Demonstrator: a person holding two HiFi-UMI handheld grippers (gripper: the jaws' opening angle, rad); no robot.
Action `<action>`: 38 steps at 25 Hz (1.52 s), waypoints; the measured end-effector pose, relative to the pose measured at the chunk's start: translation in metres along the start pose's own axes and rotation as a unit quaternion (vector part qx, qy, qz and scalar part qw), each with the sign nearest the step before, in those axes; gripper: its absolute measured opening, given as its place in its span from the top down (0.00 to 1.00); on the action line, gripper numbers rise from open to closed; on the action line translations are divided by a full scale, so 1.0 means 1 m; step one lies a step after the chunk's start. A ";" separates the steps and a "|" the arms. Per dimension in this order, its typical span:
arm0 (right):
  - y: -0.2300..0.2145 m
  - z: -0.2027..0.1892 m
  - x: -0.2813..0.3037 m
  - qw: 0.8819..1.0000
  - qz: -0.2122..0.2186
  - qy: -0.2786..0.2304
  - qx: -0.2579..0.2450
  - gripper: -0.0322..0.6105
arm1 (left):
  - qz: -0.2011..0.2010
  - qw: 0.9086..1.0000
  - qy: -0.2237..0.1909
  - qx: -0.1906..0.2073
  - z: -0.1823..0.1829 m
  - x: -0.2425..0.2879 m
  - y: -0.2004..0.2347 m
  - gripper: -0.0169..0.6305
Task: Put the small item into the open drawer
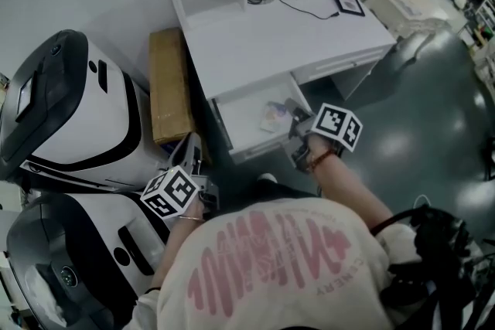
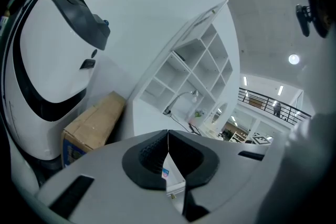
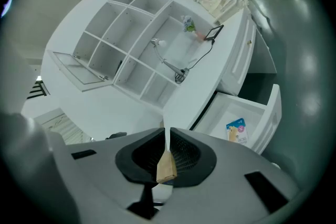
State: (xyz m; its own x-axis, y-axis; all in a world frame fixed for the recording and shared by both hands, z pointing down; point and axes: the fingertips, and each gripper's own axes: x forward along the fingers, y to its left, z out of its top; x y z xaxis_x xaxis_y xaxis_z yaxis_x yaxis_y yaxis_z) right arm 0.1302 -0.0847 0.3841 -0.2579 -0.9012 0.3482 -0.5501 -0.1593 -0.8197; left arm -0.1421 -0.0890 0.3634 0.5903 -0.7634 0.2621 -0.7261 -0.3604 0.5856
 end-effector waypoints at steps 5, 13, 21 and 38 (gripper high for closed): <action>0.019 -0.008 -0.012 0.999 0.015 0.002 -0.044 0.89 | -0.015 1.000 0.009 -0.003 -0.009 0.000 -0.010 0.93; 0.032 -0.020 -0.024 0.992 0.024 -0.001 -0.121 0.89 | -0.030 0.999 0.020 0.011 -0.021 -0.001 -0.024 0.93; 0.033 -0.033 -0.030 0.984 0.019 0.013 -0.179 0.89 | -0.034 0.999 0.026 0.026 -0.029 -0.007 -0.033 0.93; 0.011 -0.051 -0.041 0.970 -0.019 0.045 -0.239 0.92 | -0.041 0.998 0.040 0.033 -0.044 -0.009 -0.043 0.93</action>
State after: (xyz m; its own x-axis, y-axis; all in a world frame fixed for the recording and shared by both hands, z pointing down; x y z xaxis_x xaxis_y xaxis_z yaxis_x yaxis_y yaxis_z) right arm 0.0942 -0.0287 0.3836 -0.2868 -0.8561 0.4300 -0.8601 0.0324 -0.5092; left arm -0.1002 -0.0430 0.3697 0.6729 -0.6859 0.2771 -0.6945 -0.4566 0.5561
